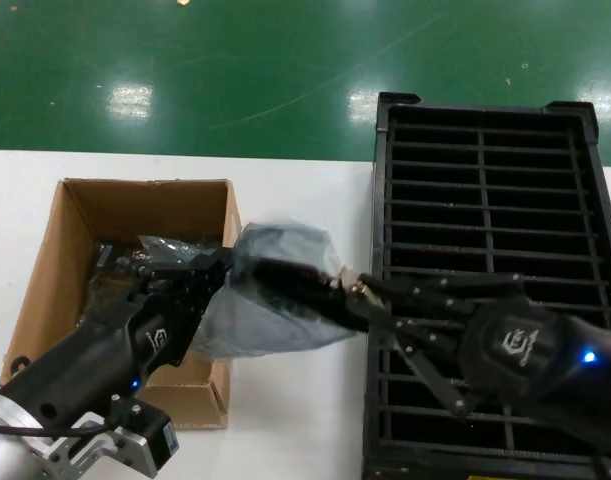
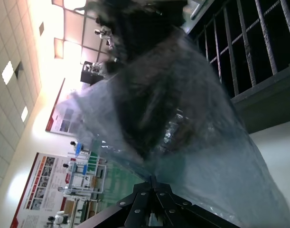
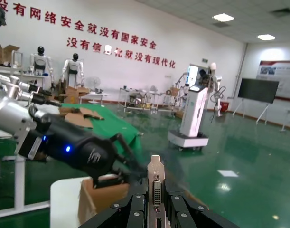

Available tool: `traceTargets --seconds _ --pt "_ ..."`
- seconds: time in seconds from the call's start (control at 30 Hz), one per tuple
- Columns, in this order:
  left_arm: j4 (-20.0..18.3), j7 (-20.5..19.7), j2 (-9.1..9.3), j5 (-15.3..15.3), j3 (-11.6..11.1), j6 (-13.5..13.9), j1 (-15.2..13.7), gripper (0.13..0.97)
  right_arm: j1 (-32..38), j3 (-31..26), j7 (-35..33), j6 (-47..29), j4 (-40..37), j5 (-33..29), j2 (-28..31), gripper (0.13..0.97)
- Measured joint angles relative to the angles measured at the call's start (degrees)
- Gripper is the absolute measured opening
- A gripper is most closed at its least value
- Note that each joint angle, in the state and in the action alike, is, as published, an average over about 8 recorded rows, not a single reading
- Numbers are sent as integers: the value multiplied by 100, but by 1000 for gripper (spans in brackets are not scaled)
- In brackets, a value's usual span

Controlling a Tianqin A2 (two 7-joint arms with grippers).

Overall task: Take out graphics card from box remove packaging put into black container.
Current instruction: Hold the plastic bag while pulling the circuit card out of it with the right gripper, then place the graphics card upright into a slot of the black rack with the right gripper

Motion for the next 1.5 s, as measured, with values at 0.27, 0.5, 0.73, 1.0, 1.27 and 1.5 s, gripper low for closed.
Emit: traceTargets --seconds 0.27,0.5,0.73,1.0,1.27,1.5 --pt "0 0 0 0 0 0 0 140 -68 382 213 133 466 158 361 186" --pt "0 0 0 0 0 0 0 140 -280 883 384 49 700 423 795 186" --pt "0 0 0 0 0 0 0 140 -703 1627 344 -299 654 684 1350 186" --pt "0 0 0 0 0 0 0 140 -857 2009 41 -623 277 603 1846 186" --pt "0 0 0 0 0 0 0 140 -159 1447 171 -778 -105 314 2135 186" --pt "0 0 0 0 0 0 0 140 899 344 688 -1107 -401 -486 2004 186"
